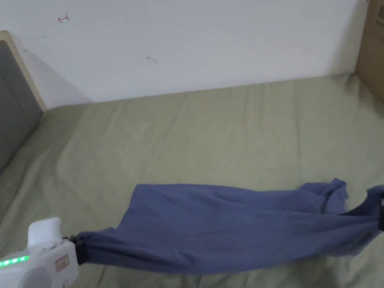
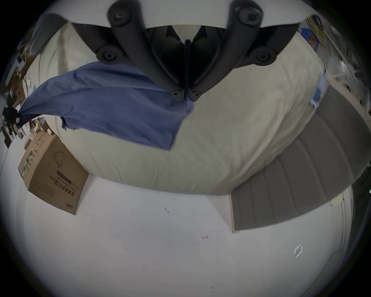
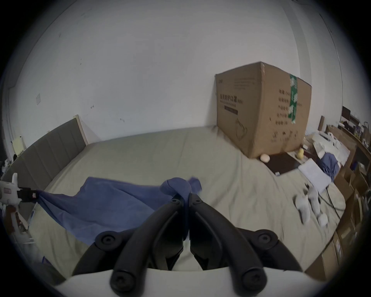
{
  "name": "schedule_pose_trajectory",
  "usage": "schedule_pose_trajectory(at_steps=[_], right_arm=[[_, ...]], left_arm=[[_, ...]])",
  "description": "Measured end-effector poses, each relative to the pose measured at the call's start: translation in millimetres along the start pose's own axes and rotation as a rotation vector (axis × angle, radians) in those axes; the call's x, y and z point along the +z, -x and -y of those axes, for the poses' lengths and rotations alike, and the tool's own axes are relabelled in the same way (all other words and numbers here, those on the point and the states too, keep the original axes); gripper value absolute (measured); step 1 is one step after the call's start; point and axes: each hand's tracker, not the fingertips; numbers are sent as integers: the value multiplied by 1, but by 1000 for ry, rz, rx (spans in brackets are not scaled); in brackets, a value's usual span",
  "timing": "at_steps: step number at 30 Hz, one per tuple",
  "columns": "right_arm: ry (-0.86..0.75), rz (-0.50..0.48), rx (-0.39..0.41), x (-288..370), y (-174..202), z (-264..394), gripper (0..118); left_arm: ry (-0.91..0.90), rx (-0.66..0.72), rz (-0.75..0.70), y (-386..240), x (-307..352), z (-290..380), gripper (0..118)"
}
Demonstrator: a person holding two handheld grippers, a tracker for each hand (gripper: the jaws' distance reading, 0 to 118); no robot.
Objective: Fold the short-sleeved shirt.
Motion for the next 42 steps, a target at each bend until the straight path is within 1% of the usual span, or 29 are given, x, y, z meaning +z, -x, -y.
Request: schedule_pose_trajectory(at_steps=[2, 6, 7, 10, 12, 14, 16, 18, 19, 20, 23, 24, 25, 26, 27, 28, 29, 30, 31, 34, 37, 39, 42], right_arm=[[36, 28, 14, 19, -2, 20, 3], [101, 48, 10, 45, -14, 63, 3], [119, 53, -2, 50, -16, 72, 3], [189, 76, -17, 56, -21, 102, 3], [262, 111, -24, 55, -25, 121, 3], [341, 125, -35, 49, -29, 139, 3], [448, 130, -71, 40, -35, 155, 3], [552, 102, -132, 29, -43, 170, 3], [570, 101, -153, 27, -45, 174, 3], [568, 104, -164, 26, -47, 178, 3], [539, 107, -172, 27, -47, 175, 3], [543, 106, -172, 26, -48, 171, 4], [545, 103, -170, 26, -47, 167, 4], [542, 102, -164, 26, -46, 163, 6], [526, 98, -150, 28, -45, 154, 23], [486, 68, -142, 32, -44, 145, 57], [445, 36, -147, 35, -43, 133, 84], [402, 15, -150, 41, -38, 120, 98], [350, 3, -147, 45, -35, 106, 104], [195, -9, -95, 61, -18, 55, 104], [39, -23, -46, 81, -2, 12, 104], [-60, -21, -21, 95, 8, -11, 104], [-183, -8, 16, 115, 24, -34, 104]], left_arm=[[26, 10, -3, 17, 4, 26, 2], [78, 42, -16, 33, 22, 74, 2], [86, 43, -25, 36, 26, 83, 2], [146, 27, -62, 47, 23, 113, 2], [199, 24, -80, 53, 16, 127, 2], [248, 31, -101, 48, 16, 140, 2], [312, 59, -104, 52, 6, 149, 2], [355, 80, -118, 48, 3, 157, 2], [396, 90, -113, 50, -3, 160, 2], [392, 87, -111, 52, -5, 162, 2], [373, 80, -115, 44, 2, 164, 2], [372, 74, -113, 43, 3, 162, 4], [376, 71, -110, 41, 4, 159, 8], [386, 75, -99, 41, 5, 155, 18], [385, 94, -82, 40, 8, 149, 36], [363, 137, -48, 38, 14, 143, 66], [313, 173, -14, 35, 20, 134, 85], [253, 193, 19, 31, 29, 124, 92], [194, 194, 56, 26, 37, 114, 92], [46, 139, 110, 2, 63, 72, 92], [-122, 54, 155, -21, 89, 31, 92], [-223, -7, 150, -39, 106, 12, 92], [-339, -98, 105, -63, 122, -8, 91]])
